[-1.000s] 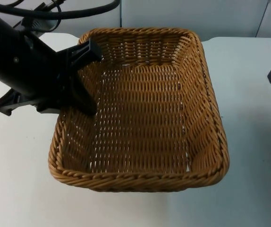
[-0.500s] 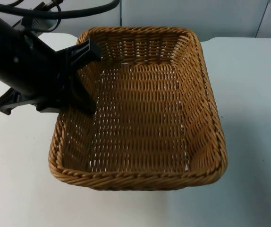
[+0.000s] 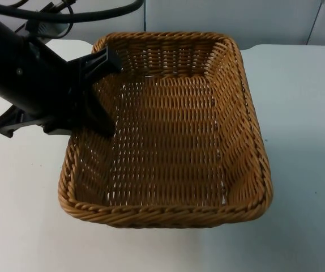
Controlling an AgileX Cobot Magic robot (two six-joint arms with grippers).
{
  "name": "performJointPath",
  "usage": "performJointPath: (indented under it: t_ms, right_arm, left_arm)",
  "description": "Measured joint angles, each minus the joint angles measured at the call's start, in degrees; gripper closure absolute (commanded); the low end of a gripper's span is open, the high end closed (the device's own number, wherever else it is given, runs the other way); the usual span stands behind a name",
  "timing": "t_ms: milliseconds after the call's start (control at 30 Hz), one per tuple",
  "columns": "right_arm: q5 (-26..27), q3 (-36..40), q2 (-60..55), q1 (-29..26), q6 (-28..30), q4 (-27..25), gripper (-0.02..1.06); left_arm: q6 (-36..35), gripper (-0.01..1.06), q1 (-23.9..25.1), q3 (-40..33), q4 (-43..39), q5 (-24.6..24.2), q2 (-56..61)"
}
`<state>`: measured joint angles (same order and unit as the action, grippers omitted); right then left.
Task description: Pick up the basket with the left hand and place the ball into the basket with the right hand.
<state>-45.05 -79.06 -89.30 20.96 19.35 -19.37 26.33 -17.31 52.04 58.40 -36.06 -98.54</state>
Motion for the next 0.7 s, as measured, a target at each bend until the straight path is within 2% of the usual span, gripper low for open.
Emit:
performJointPath:
  t_ms: [200, 700]
  right_arm:
    - [1.0, 0.0, -1.8, 5.0, 0.2, -0.9, 1.05]
    - [1.8, 0.0, -10.3, 11.0, 0.3, -1.4, 1.05]
  left_arm:
    - [0.0, 1.05, 0.0, 0.0, 0.0, 0.0, 0.0]
    - [0.0, 1.05, 0.0, 0.0, 0.0, 0.0, 0.0]
